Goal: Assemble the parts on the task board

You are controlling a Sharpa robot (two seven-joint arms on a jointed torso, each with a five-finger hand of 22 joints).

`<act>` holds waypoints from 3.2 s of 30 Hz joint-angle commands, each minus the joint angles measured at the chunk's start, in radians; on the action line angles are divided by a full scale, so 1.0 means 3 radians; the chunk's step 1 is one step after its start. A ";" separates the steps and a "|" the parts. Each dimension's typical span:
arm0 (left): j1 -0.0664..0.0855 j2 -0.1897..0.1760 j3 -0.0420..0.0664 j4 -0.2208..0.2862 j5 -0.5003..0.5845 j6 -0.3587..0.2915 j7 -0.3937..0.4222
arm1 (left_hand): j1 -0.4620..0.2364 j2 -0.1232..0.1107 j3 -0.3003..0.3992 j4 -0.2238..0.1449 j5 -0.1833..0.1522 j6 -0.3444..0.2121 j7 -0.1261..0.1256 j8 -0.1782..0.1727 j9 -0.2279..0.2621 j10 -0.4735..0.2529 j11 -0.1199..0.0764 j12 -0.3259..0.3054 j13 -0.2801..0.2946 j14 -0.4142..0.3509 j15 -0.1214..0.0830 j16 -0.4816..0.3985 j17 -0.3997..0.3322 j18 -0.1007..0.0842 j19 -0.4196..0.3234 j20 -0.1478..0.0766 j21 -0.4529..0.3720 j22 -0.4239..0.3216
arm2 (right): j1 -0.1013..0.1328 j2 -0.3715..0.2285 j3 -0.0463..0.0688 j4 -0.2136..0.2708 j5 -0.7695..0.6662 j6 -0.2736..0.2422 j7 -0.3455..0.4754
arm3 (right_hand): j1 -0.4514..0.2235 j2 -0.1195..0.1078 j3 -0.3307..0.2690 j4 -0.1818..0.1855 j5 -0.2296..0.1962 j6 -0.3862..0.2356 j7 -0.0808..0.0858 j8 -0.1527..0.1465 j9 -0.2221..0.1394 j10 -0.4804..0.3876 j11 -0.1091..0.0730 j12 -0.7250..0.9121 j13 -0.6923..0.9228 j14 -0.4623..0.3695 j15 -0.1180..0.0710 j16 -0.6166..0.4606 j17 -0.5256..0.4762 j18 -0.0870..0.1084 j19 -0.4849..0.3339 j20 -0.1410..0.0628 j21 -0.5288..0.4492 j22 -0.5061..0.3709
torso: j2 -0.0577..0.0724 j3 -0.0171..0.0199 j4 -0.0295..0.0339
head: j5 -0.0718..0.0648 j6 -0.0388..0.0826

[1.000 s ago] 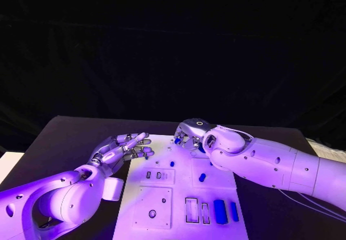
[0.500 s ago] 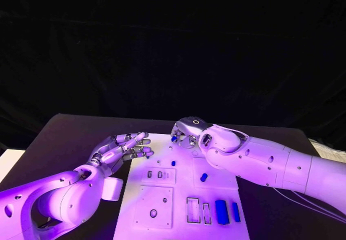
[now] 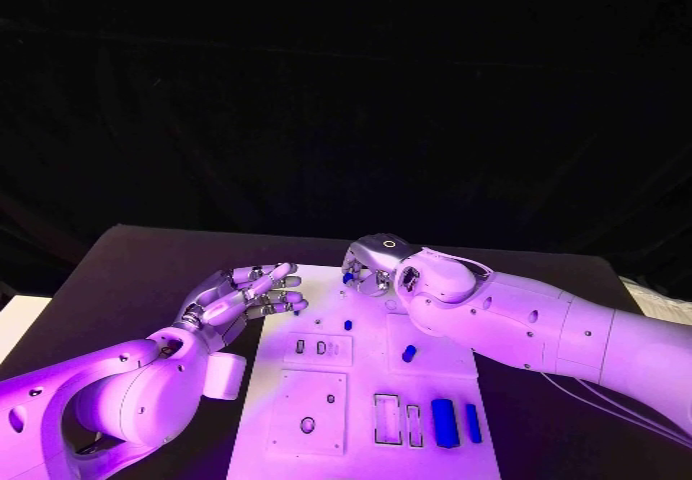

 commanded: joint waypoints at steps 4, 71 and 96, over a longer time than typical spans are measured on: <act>0.0011 0.0001 0.0003 0.0013 0.0003 0.0061 0.0000 | 0.0001 0.0020 -0.0003 -0.0023 -0.0014 -0.0004 0.0026 -0.0012 -0.0004 -0.0011 0.0003 -0.0015 -0.0004 0.0014 0.0004 -0.0006 0.0003 0.0037 0.0026 -0.0001 -0.0020 -0.0003 | -0.0001 0.0014 0.0000 -0.0033 -0.0071 0.0079 -0.0066 | -0.0045 -0.0119 -0.0024 0.0052 -0.0018 -0.0128 0.0029 -0.0007 -0.0032 -0.0139 0.0035 -0.0010 -0.0013 0.0065 0.0053 -0.0048 -0.0095 -0.0032 -0.0077 0.0021 -0.0053 -0.0103 | 0.0006 -0.0001 -0.0005 | 0.0008 -0.0003; 0.0014 0.0000 0.0001 -0.0080 0.0005 0.0095 -0.0006 | 0.0005 0.0025 -0.0011 -0.0048 -0.0013 -0.0022 0.0032 -0.0027 -0.0004 -0.0028 0.0010 -0.0039 -0.0006 0.0015 0.0009 -0.0029 0.0019 0.0036 0.0032 0.0002 -0.0035 -0.0012 | -0.0059 -0.0973 0.0075 0.0605 0.1101 0.0247 -0.0388 | 0.0506 -0.0028 -0.1705 0.0881 0.0590 -0.0533 0.0021 0.0263 -0.0036 0.0884 -0.0051 0.4721 0.4726 0.0313 -0.0005 0.1006 0.1716 -0.0242 0.0373 -0.0021 0.0739 0.1162 | -0.0031 0.0037 -0.0115 | 0.0013 0.0000; 0.0014 -0.0003 0.0001 -0.0081 0.0005 0.0103 -0.0014 | 0.0008 0.0031 -0.0009 -0.0053 -0.0013 -0.0018 0.0030 -0.0026 -0.0003 -0.0024 0.0008 -0.0039 -0.0004 0.0019 0.0008 -0.0031 0.0023 0.0037 0.0035 0.0002 -0.0036 -0.0013 | -0.0099 -0.0951 0.0075 0.0620 0.0698 0.0309 -0.0413 | 0.0760 0.0140 -0.1415 0.0619 0.0297 -0.0325 -0.0012 0.0303 -0.0032 0.0980 -0.0080 0.4893 0.4895 0.0326 -0.0036 0.1034 0.1786 -0.0265 0.0416 -0.0045 0.0805 0.1289 | -0.0030 0.0037 -0.0110 | 0.0011 -0.0022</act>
